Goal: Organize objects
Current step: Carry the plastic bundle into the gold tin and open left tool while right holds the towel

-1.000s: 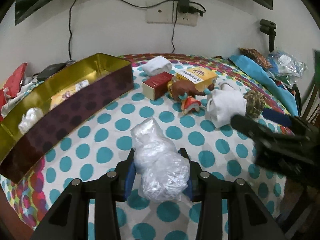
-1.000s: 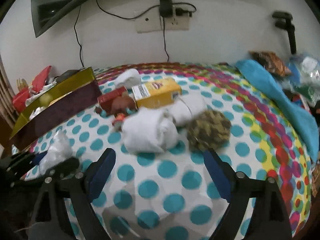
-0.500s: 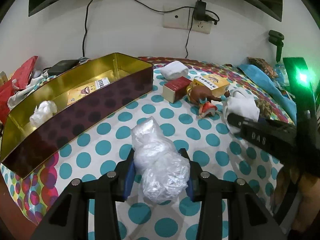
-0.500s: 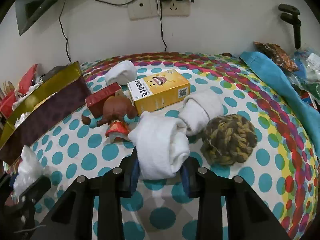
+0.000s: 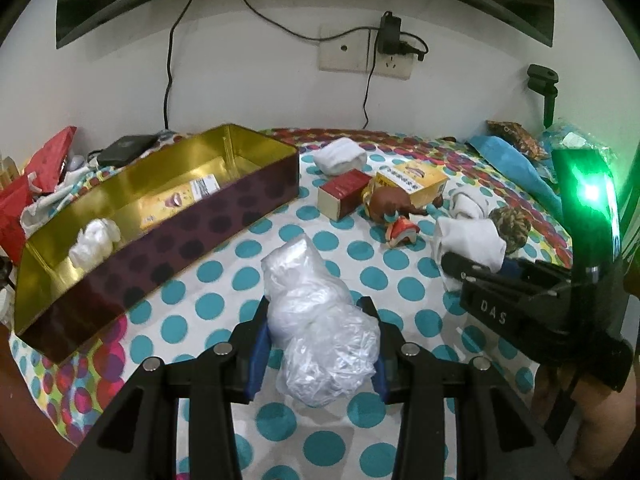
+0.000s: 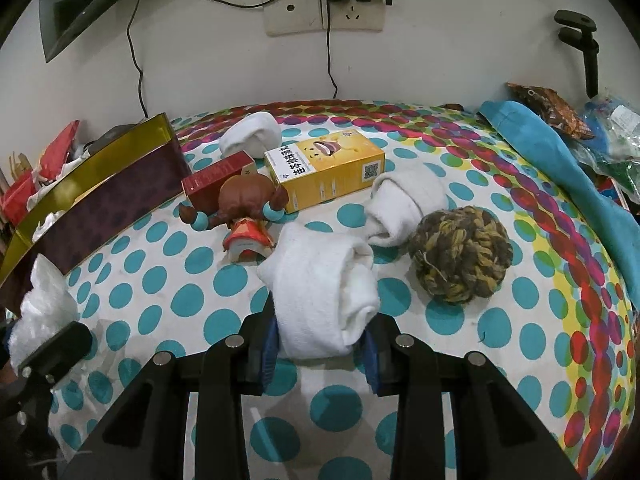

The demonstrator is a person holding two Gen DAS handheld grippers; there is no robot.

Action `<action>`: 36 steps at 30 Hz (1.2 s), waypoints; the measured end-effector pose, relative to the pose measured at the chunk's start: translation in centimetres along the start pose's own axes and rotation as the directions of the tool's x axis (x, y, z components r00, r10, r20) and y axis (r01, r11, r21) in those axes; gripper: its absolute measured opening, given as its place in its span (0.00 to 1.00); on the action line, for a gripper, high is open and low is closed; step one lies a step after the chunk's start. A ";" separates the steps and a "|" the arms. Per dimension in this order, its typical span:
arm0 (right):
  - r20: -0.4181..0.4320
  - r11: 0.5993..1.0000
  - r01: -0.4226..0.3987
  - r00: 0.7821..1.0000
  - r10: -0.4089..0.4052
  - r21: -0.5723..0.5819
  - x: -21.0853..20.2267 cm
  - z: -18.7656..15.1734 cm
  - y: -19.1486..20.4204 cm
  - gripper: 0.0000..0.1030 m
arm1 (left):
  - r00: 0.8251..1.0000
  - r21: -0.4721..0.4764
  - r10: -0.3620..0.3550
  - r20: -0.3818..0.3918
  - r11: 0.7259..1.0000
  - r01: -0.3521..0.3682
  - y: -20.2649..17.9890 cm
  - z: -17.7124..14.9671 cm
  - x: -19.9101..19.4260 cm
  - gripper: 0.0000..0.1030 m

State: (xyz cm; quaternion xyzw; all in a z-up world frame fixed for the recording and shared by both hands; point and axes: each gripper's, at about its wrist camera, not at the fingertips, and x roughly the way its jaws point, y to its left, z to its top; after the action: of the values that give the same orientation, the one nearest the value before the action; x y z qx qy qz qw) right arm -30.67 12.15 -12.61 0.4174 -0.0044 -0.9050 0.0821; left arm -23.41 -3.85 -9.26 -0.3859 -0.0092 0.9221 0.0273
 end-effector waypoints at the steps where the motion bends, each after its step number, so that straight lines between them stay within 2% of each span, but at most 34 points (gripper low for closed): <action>1: 0.001 1.000 0.000 1.000 0.000 0.000 -0.2 -0.1 0.0 0.31 | 1.000 -0.003 0.007 0.008 1.000 -0.007 0.3 0.2 -0.3 0.40; 8: 0.004 1.000 -0.001 1.000 0.001 0.001 -0.6 -0.7 -0.1 0.31 | 0.991 -0.073 0.115 0.064 0.991 -0.111 4.9 2.4 -1.8 0.40; 12: 0.004 1.000 -0.002 1.000 0.002 0.000 -0.7 -0.7 -0.1 0.31 | 0.982 -0.113 0.177 0.067 0.979 -0.169 7.8 3.1 -1.9 0.40; 16: 0.003 1.000 -0.008 1.000 0.008 0.001 -0.8 -0.9 -0.1 0.31 | 0.977 -0.181 0.204 0.057 0.965 -0.190 11.0 3.4 -1.8 0.40; 23: 0.005 1.000 -0.020 1.000 0.020 0.000 -1.3 -1.4 0.0 0.31 | 0.945 -0.256 0.325 0.031 0.917 -0.307 16.6 2.6 -1.7 0.41; 29: 0.014 0.999 -0.024 1.000 0.024 -0.038 -2.2 -1.1 1.4 0.31 | 0.941 -0.300 0.337 0.016 0.900 -0.317 18.9 1.7 -1.4 0.41; 34: 0.013 0.998 -0.019 1.000 0.020 -0.064 -2.6 -0.9 2.7 0.31 | 0.949 -0.320 0.314 0.009 0.900 -0.295 19.4 1.2 -0.7 0.43; 35: 0.011 0.998 -0.017 1.000 0.018 -0.066 -2.6 -0.9 2.9 0.31 | 0.951 -0.328 0.309 0.013 0.900 -0.288 19.4 1.1 -0.7 0.45; 36: 0.012 0.998 -0.016 1.000 0.017 -0.067 -2.7 -0.9 3.1 0.31 | 0.951 -0.338 0.308 0.018 0.897 -0.285 19.6 1.1 -0.7 0.56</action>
State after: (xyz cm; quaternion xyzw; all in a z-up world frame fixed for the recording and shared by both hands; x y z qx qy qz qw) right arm -27.80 9.53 -10.94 0.4087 0.0218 -0.9065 0.1035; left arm -24.54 -23.44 -8.70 -0.3490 -0.1062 0.9137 -0.1791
